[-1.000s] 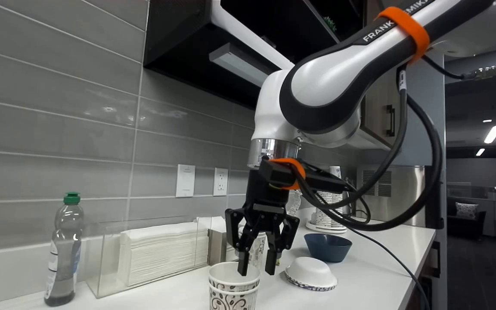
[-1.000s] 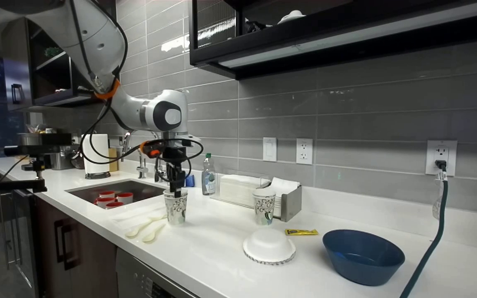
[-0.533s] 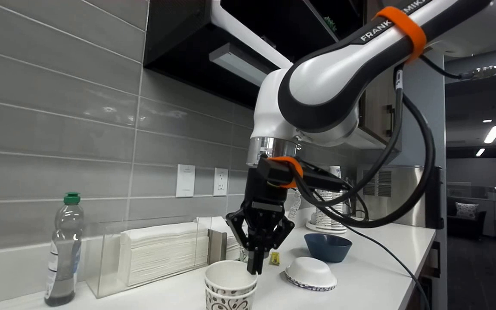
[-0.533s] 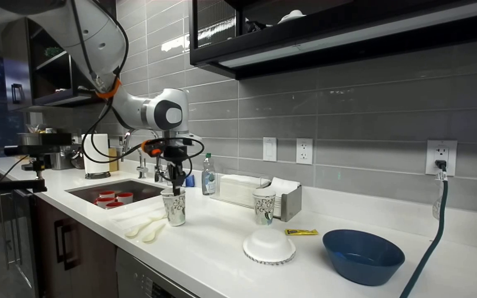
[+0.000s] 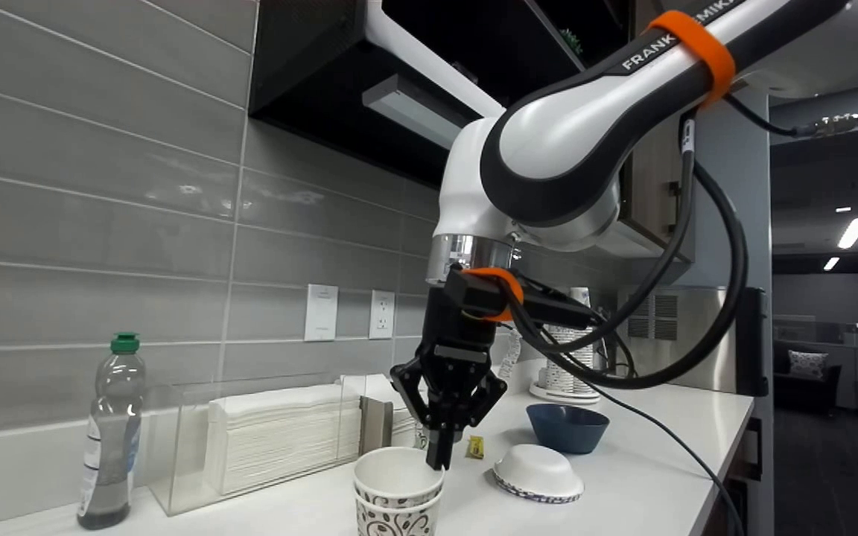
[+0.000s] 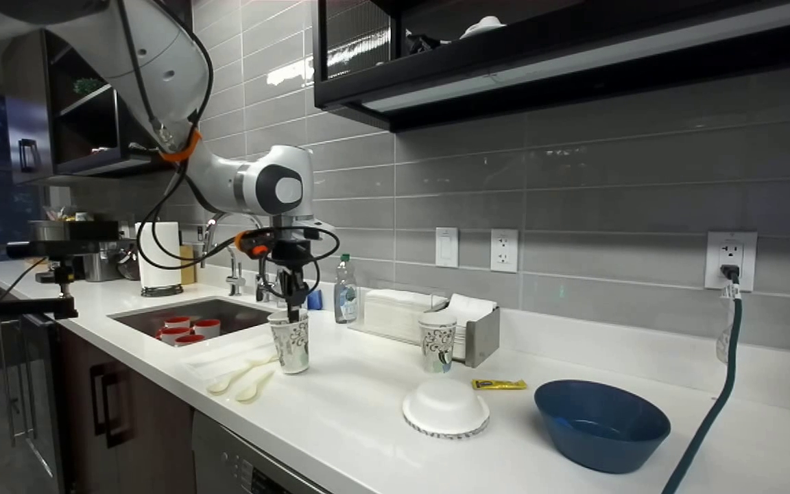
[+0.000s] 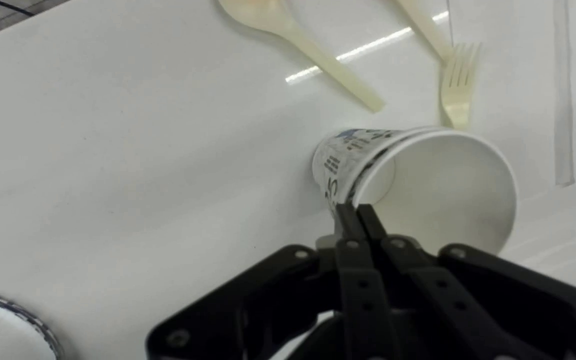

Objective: Pick up the top paper cup from the stack and place it on the left of the kitchen counter

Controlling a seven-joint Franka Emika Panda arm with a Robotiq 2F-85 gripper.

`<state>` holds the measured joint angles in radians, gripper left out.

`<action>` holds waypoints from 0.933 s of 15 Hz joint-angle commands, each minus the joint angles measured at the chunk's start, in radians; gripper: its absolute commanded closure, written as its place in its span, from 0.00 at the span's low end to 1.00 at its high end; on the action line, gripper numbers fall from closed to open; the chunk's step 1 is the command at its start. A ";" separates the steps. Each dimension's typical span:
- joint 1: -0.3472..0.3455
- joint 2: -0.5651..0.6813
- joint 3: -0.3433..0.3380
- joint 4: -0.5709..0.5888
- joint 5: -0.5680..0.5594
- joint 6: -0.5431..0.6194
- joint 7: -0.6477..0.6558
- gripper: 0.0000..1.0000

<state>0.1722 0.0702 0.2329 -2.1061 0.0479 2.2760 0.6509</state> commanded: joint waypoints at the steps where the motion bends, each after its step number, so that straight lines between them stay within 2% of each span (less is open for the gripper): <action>1: 0.013 -0.023 -0.010 0.034 0.115 -0.047 -0.114 0.99; 2: 0.009 -0.030 -0.013 0.039 0.152 -0.068 -0.158 0.99; 3: 0.015 -0.037 -0.024 0.035 0.042 -0.061 -0.072 0.99; 4: 0.008 -0.033 -0.025 0.047 0.098 -0.101 -0.137 0.99; 5: 0.009 -0.037 -0.033 0.042 0.034 -0.099 -0.083 0.99; 6: 0.003 -0.040 -0.034 0.046 0.114 -0.118 -0.159 0.99; 7: 0.002 -0.051 -0.038 0.044 0.126 -0.128 -0.168 0.99; 14: 0.007 -0.182 -0.036 0.094 0.115 -0.220 -0.203 0.99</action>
<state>0.1750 -0.0421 0.1982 -2.0351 0.1391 2.1075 0.4820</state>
